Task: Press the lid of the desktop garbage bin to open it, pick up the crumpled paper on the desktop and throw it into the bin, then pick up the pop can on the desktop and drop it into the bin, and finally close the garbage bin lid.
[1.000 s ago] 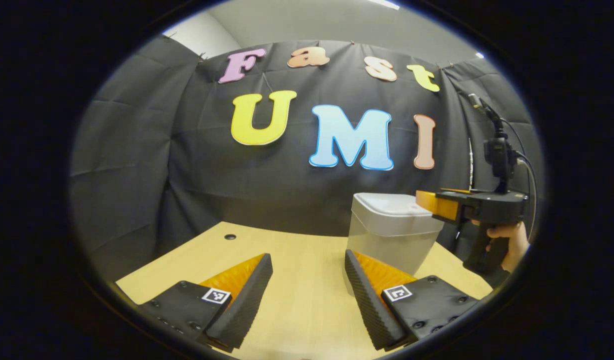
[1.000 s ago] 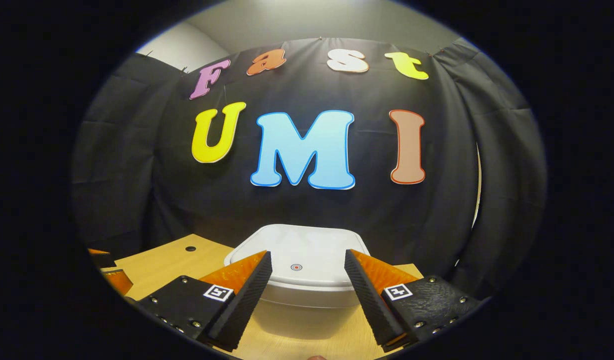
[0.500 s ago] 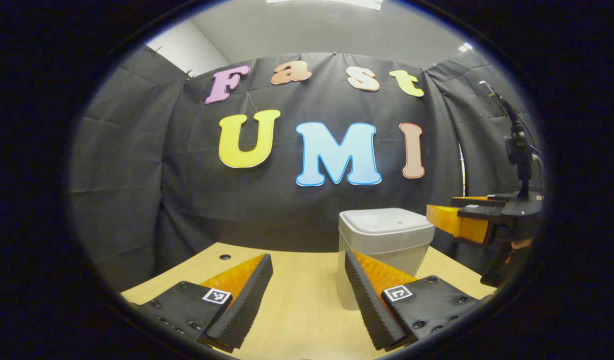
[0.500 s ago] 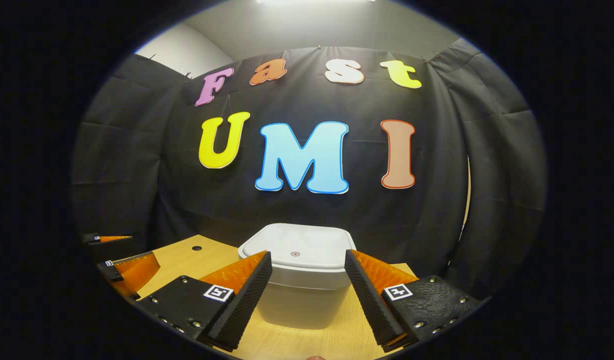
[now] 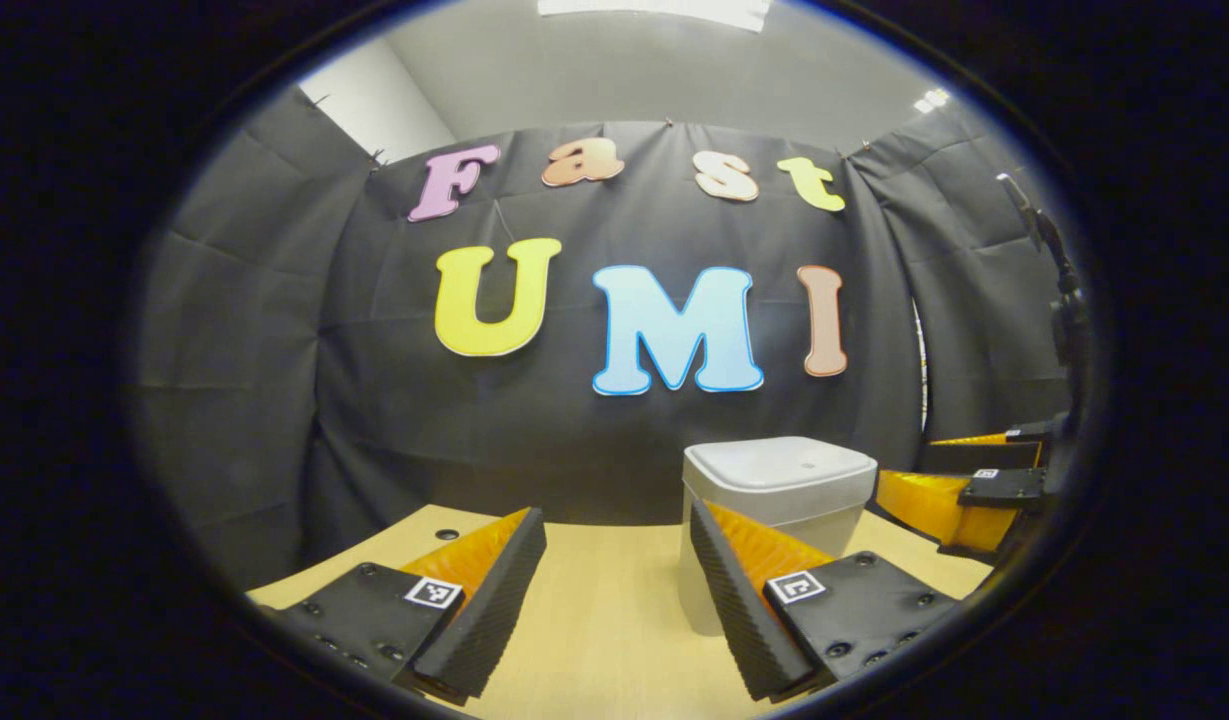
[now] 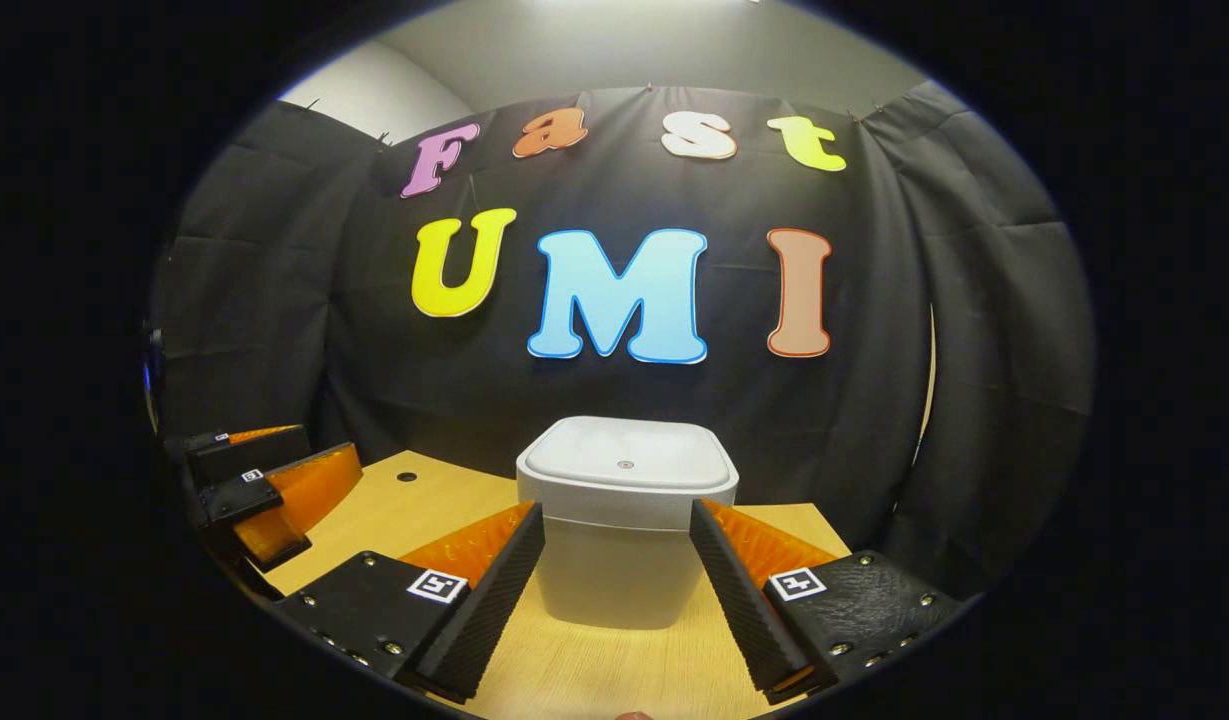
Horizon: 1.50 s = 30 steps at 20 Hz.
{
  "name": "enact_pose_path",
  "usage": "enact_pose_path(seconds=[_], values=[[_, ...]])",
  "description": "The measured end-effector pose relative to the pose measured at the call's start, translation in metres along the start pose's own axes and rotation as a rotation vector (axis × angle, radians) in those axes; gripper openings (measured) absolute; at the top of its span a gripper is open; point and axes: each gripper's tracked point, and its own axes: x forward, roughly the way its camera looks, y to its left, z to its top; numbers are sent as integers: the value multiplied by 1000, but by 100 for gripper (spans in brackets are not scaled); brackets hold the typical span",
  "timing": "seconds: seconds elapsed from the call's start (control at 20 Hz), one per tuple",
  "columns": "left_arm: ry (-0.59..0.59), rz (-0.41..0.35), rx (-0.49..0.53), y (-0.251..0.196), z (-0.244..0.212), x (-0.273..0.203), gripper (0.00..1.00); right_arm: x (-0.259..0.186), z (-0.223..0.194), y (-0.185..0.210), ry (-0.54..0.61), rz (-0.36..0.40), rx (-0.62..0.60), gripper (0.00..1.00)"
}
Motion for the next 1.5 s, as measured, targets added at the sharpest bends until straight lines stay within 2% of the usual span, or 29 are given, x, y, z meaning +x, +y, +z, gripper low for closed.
enact_pose_path(seconds=[0.65,0.85,1.1,1.35,1.5], values=[[-18,-111,14,-2,-13,10,95,-25,-19,-18,69,-137,59,94],[-11,-89,38,-3,-19,6,96,-33,-13,-33,43,-159,45,94],[-7,-36,24,-24,-21,2,95,-40,-8,-58,0,-108,13,94],[-13,78,13,-61,-13,-6,96,-52,-6,-88,-35,24,-19,94],[-12,126,31,-94,-10,-14,96,-60,-7,-118,-65,67,-23,94]])
